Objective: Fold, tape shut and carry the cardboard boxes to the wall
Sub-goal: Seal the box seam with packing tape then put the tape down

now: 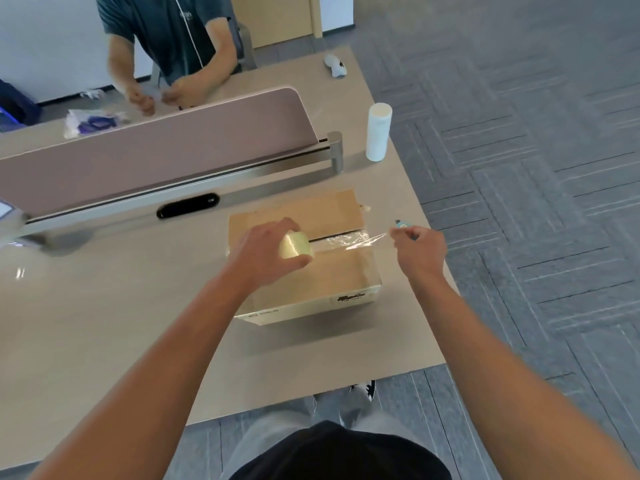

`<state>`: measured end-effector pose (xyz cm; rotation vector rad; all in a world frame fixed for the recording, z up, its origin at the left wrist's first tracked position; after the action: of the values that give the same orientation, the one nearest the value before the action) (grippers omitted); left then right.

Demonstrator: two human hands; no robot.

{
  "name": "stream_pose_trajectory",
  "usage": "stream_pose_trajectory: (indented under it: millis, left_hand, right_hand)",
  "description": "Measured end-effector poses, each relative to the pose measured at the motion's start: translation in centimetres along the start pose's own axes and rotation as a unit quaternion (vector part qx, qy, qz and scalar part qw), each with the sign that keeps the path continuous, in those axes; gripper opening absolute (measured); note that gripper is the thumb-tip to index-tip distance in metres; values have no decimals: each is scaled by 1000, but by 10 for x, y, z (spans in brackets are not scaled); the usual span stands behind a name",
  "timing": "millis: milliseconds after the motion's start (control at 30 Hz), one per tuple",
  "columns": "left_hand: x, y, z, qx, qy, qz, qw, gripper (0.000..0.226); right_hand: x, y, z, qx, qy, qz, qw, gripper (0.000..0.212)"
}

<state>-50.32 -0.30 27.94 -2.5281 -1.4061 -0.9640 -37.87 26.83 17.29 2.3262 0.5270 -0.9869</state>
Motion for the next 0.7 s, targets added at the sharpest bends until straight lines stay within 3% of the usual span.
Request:
stream_pose_trajectory:
  millis: [100,367,700]
  left_hand:
    - [5,-13,-5,-25,35,5,999,50]
    - [-5,-53,-2,-42,-77,-24,996,48]
    - [-16,-76,25,-68,-99,-58,991,49]
  right_hand:
    - [4,-12,6,-15,-13,15,1000,28]
    - [-1,-30,23,-35,30,2,999,37]
    - [14,-47,33,-43,80,26,996,43]
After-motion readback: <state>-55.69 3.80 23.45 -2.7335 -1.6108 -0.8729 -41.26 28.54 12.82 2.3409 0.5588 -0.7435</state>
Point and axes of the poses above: each hand's wrist, its own y-axis away from the middle knuckle, its own z-axis out of the palm, x = y × z, the point moved 7 cm from there along -y, towards the middle knuckle, and after that the axes turned 13 degrees about y, right-handed, at the moved point
